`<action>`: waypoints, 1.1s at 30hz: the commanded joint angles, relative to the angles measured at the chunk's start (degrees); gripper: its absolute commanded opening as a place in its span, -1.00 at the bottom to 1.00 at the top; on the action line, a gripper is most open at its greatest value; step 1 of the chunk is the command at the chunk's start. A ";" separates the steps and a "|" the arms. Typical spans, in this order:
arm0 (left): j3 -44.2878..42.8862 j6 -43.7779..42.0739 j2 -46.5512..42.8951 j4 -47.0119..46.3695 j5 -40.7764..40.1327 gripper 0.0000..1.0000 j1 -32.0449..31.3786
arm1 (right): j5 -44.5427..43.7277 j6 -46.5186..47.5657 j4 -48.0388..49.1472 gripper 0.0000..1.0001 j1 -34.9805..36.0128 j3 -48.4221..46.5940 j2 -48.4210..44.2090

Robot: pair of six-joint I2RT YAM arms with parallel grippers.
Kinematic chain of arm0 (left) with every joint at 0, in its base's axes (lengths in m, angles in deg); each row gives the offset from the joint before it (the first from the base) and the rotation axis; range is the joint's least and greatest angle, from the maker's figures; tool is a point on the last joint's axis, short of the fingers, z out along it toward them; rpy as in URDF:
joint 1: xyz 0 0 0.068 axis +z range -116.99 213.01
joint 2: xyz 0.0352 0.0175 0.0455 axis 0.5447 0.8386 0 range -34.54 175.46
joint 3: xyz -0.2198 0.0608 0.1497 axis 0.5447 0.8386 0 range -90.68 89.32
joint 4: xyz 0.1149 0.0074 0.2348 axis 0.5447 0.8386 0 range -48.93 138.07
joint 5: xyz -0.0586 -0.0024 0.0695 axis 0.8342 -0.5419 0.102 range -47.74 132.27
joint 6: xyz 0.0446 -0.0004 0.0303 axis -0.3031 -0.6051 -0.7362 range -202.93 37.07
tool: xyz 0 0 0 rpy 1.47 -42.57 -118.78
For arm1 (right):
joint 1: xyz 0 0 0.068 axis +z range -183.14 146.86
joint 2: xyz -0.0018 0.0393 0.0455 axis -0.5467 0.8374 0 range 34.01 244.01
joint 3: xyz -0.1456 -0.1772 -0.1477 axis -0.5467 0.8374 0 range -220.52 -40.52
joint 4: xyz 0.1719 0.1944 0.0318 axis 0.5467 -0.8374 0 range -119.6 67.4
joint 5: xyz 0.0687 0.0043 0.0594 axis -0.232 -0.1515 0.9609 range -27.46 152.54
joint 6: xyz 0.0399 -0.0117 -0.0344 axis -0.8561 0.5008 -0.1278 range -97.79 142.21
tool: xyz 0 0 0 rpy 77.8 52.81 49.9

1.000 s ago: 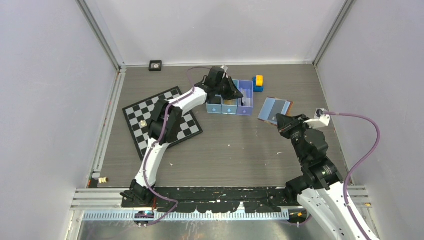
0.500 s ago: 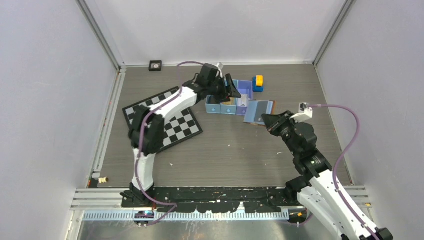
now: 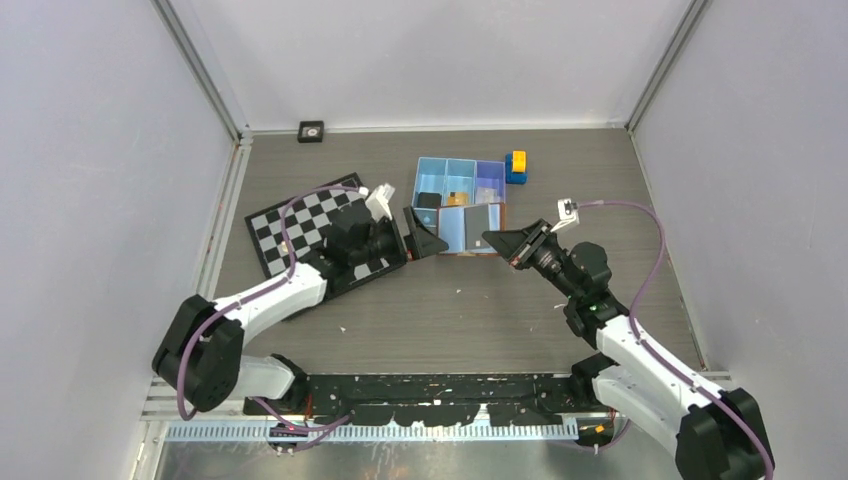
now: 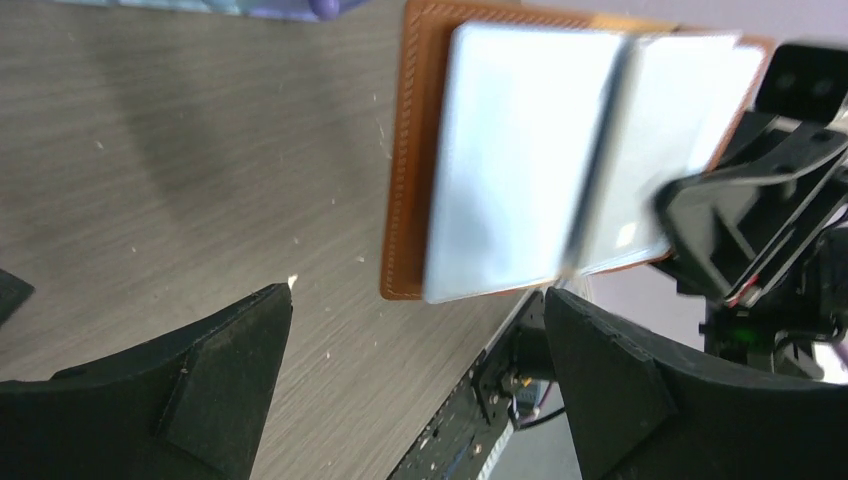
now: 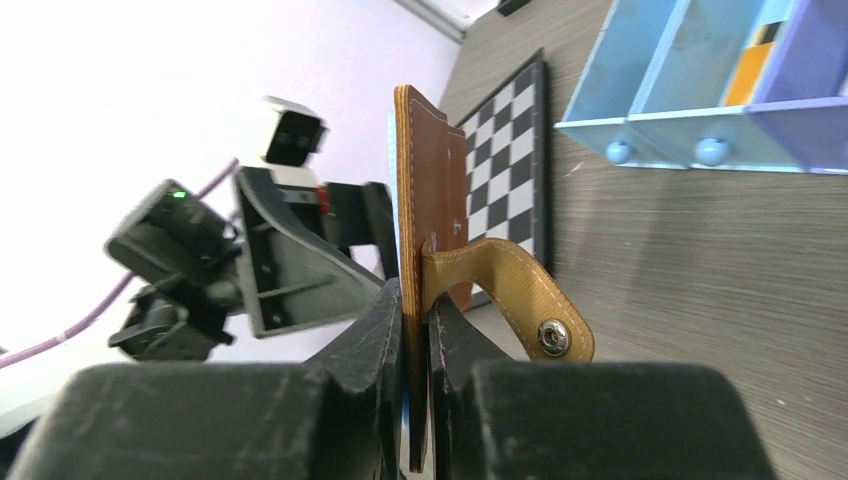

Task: Take the credit cards out of the card holder
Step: Remove the credit card from the card holder.

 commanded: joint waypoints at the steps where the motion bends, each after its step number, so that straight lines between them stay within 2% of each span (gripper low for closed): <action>1: 4.28 1.81 -0.11 -20.28 7.33 0.99 -0.04 | 7.10 -5.40 18.25 -0.99 -0.15 0.33 2.59; 5: 9.17 6.04 1.41 -32.25 7.05 0.99 -0.05 | 8.58 -7.86 22.45 -0.99 -0.15 1.01 3.55; 8: 11.56 7.33 2.02 -36.92 6.15 0.98 -0.02 | 8.82 -8.45 22.68 -0.99 -0.14 1.19 3.50; 11: 12.87 8.98 2.29 -43.66 7.42 0.89 -0.04 | 9.18 -8.49 22.34 -0.99 -0.16 1.07 4.61; 18: 14.32 8.46 0.24 -48.58 8.47 0.63 0.16 | 10.94 -10.25 26.10 -0.99 -0.06 0.96 9.04; 21: 14.71 8.77 0.53 -50.80 8.81 0.29 0.45 | 10.51 -10.49 26.68 -0.99 -0.09 1.15 10.82; 25: 14.87 9.27 1.56 -51.05 8.93 -0.35 1.30 | 11.93 -11.12 27.90 -0.99 -0.03 0.50 13.17; 28: 15.27 9.85 2.41 -51.87 8.88 -0.73 2.20 | 11.68 -9.67 22.48 -0.98 0.03 -1.28 13.75; 31: 15.07 10.37 2.78 -47.78 8.13 -1.00 3.90 | 10.51 -8.05 19.10 -0.69 0.03 -1.54 12.72; 33: 15.37 10.62 2.98 -46.35 7.17 -1.00 4.68 | 9.59 -7.32 17.06 -0.49 -0.02 -1.57 11.31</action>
